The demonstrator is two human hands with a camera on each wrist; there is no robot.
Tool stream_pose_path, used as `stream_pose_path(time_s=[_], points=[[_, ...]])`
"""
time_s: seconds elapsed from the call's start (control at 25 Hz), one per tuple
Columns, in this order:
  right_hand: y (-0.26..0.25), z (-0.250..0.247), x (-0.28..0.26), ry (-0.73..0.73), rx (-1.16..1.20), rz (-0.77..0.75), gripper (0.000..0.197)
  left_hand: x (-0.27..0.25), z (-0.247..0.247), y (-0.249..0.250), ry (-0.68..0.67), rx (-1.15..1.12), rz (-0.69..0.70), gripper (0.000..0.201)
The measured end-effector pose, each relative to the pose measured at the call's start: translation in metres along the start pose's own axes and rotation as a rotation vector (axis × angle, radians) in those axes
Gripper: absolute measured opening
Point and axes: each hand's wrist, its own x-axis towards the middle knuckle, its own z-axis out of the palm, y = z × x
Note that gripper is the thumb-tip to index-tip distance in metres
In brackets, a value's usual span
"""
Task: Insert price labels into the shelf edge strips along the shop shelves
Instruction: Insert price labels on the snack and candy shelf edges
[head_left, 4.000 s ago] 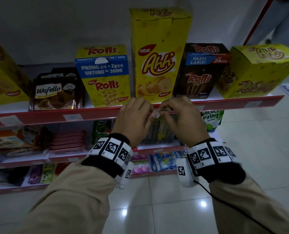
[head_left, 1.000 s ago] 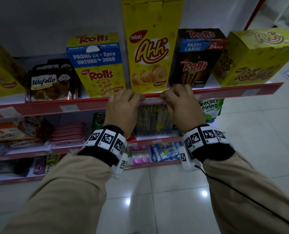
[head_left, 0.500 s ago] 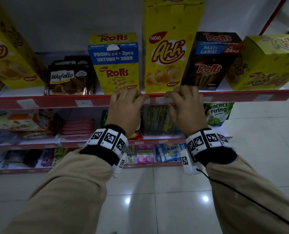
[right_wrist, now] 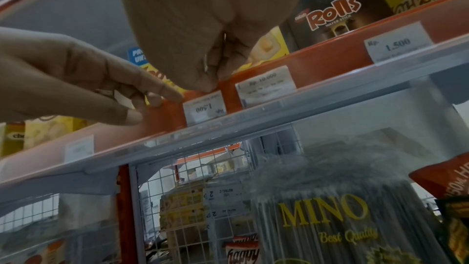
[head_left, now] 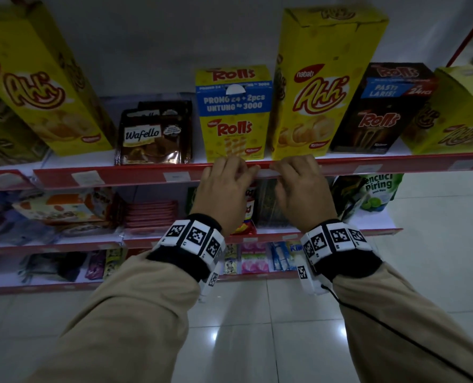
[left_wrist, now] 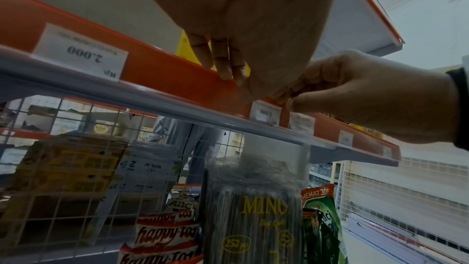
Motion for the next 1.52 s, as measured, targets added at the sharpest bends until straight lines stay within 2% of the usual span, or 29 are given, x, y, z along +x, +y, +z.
stream_pose_path(time_s=[0.12,0.36,0.68,0.92,1.12,1.28,1.36,1.52], points=[[-0.004,0.001,0.002,-0.016,-0.053,-0.003,0.028,-0.002,0.003,0.0,-0.031,-0.06,-0.017,0.062],[-0.009,0.003,0.006,-0.057,-0.148,0.032,0.021,-0.001,0.004,-0.005,-0.035,-0.083,-0.005,0.057],[-0.007,0.003,0.006,-0.02,-0.097,0.041,0.021,0.003,0.003,-0.002,-0.045,-0.073,-0.045,0.05],[-0.008,0.004,0.01,-0.1,-0.078,0.1,0.017,0.001,0.004,-0.004,-0.041,-0.062,-0.031,0.048],[-0.001,-0.001,0.018,-0.06,0.179,0.181,0.009,0.003,-0.002,-0.005,-0.098,-0.037,-0.038,0.044],[-0.008,-0.005,0.017,0.132,0.627,0.413,0.011,0.006,-0.01,-0.01,-0.058,0.038,-0.051,0.029],[-0.015,-0.004,0.016,0.134,0.831,0.514,0.015,0.005,-0.011,-0.015,-0.037,-0.026,-0.093,0.023],[-0.032,0.001,0.014,0.099,1.097,0.635,0.014,-0.003,-0.008,-0.023,0.006,-0.322,-0.157,0.031]])
